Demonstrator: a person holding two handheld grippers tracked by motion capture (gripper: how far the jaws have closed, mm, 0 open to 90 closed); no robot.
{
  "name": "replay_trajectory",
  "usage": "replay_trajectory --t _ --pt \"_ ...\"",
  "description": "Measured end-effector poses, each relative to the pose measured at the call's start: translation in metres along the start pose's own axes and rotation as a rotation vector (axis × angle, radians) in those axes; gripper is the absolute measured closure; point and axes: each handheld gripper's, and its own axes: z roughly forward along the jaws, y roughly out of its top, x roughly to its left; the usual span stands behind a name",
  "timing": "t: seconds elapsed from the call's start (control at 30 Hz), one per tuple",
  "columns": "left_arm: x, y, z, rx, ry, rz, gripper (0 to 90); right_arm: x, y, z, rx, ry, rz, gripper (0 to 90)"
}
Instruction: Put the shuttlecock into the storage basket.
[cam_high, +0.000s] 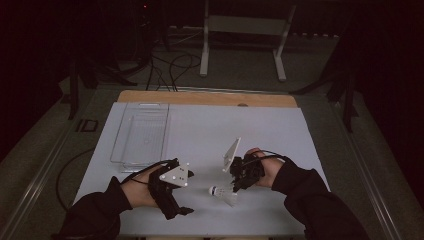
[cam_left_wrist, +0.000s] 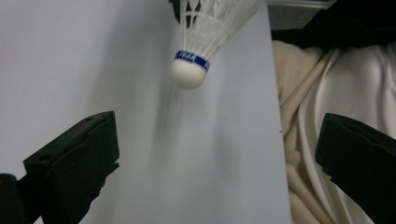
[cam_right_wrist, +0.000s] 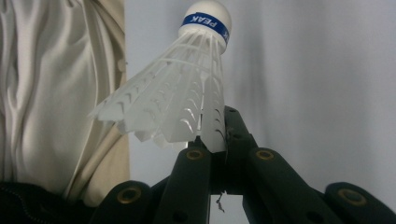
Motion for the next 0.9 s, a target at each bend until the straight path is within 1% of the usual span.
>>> replay_trajectory --t 0.03,0.07,0.1,0.2,0.33,0.37,0.4,0.43,0.47,0.5,0.53,0.57,0.6,0.63,0.73,0.77,0.8,0.9 --pt "0.0 0.001 0.001 0.0 -0.004 0.003 0.2 0.001 0.001 0.0 -0.012 0.013 -0.012 90.0" --pt "0.0 0.002 0.004 -0.016 -0.016 0.01 0.5 0.002 0.002 0.0 -0.014 0.016 -0.02 90.0" --pt "0.0 0.003 0.005 -0.019 -0.022 0.011 0.9 0.003 0.003 0.001 -0.016 0.016 -0.022 90.0" --pt "0.001 0.005 0.008 -0.017 -0.022 0.019 1.0 0.004 0.004 0.002 -0.015 0.021 -0.027 90.0" --pt "0.001 0.009 0.014 -0.013 -0.035 0.042 3.5 0.004 0.009 0.007 -0.014 0.026 -0.036 90.0" --pt "0.001 0.009 0.014 -0.013 -0.035 0.042 4.0 0.004 0.009 0.007 -0.015 0.028 -0.036 90.0" --pt "0.001 0.011 0.018 -0.008 -0.034 0.055 4.7 0.005 0.01 0.007 -0.014 0.027 -0.036 90.0" --pt "0.001 0.011 0.018 -0.008 -0.034 0.055 5.1 0.005 0.01 0.007 -0.014 0.027 -0.036 90.0" --pt "0.001 0.011 0.02 -0.008 -0.036 0.065 6.6 0.005 0.01 0.007 -0.013 0.029 -0.039 90.0" --pt "0.001 0.011 0.02 -0.008 -0.036 0.065 7.9 0.005 0.01 0.008 -0.014 0.03 -0.037 90.0" --pt "0.001 0.012 0.022 -0.006 -0.036 0.074 7.9 0.005 0.01 0.008 -0.014 0.03 -0.037 90.0" --pt "0.002 0.012 0.023 0.001 -0.035 0.084 11.0 0.005 0.01 0.008 -0.015 0.03 -0.038 90.0" --pt "0.003 0.012 0.026 0.012 -0.029 0.106 13.7 0.005 0.01 0.008 -0.012 0.033 -0.036 90.0" --pt "0.003 0.012 0.026 0.012 -0.029 0.106 14.5 0.004 0.01 0.008 -0.006 0.035 -0.039 90.0" --pt "0.004 0.014 0.034 0.041 -0.032 0.113 16.2 0.005 0.01 0.01 -0.001 0.039 -0.037 90.0" --pt "0.004 0.014 0.034 0.041 -0.032 0.113 17.6 0.005 0.01 0.01 -0.001 0.039 -0.037 90.0" --pt "0.005 0.015 0.036 0.052 -0.036 0.117 18.4 0.004 0.009 0.011 -0.001 0.04 -0.041 90.0" --pt "0.005 0.015 0.038 0.056 -0.048 0.117 27.8 0.005 0.009 0.01 -0.003 0.041 -0.038 90.0"
